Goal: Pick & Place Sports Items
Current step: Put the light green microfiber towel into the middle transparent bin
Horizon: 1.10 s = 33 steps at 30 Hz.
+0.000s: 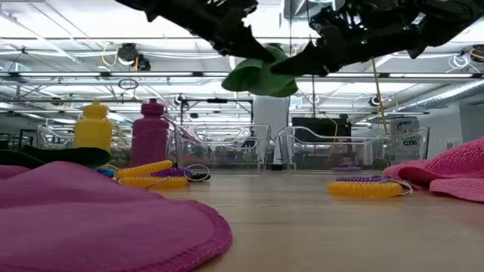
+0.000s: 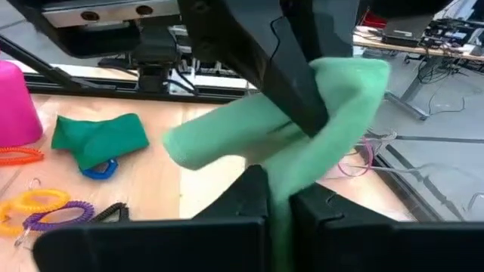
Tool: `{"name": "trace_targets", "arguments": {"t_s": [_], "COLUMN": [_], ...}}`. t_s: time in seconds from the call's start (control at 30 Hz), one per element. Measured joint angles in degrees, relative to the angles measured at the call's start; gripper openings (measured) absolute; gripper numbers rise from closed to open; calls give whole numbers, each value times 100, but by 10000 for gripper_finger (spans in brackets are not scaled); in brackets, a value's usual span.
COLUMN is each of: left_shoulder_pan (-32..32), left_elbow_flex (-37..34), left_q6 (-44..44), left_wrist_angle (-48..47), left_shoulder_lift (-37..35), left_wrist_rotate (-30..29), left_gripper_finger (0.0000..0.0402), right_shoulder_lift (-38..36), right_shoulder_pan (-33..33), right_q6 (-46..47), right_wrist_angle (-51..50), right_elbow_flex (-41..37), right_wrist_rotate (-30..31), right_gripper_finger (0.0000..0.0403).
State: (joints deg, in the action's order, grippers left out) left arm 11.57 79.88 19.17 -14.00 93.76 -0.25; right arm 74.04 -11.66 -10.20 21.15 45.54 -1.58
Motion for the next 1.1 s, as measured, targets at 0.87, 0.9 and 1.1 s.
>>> {"name": "trace_targets", "arguments": {"t_s": [0.87, 0.9, 1.1], "left_shoulder_pan": [684, 805, 1520], "left_elbow_flex": [2, 2, 2], "left_q6": [58, 60, 169], "left_wrist_angle": [-836, -898, -1150], "left_shoulder_lift": [-61, -61, -6], "left_wrist_rotate": [200, 315, 1297], "left_gripper_finger": [1, 1, 1], "right_shoulder_lift": [-593, -627, -701], "right_shoulder_pan": [12, 11, 13], "right_q6": [-241, -216, -100], "right_wrist_angle": [-783, -813, -813], "right_elbow_flex": [0, 0, 0], "right_wrist_rotate": [476, 476, 474], "right_gripper_finger": [212, 217, 232]}}
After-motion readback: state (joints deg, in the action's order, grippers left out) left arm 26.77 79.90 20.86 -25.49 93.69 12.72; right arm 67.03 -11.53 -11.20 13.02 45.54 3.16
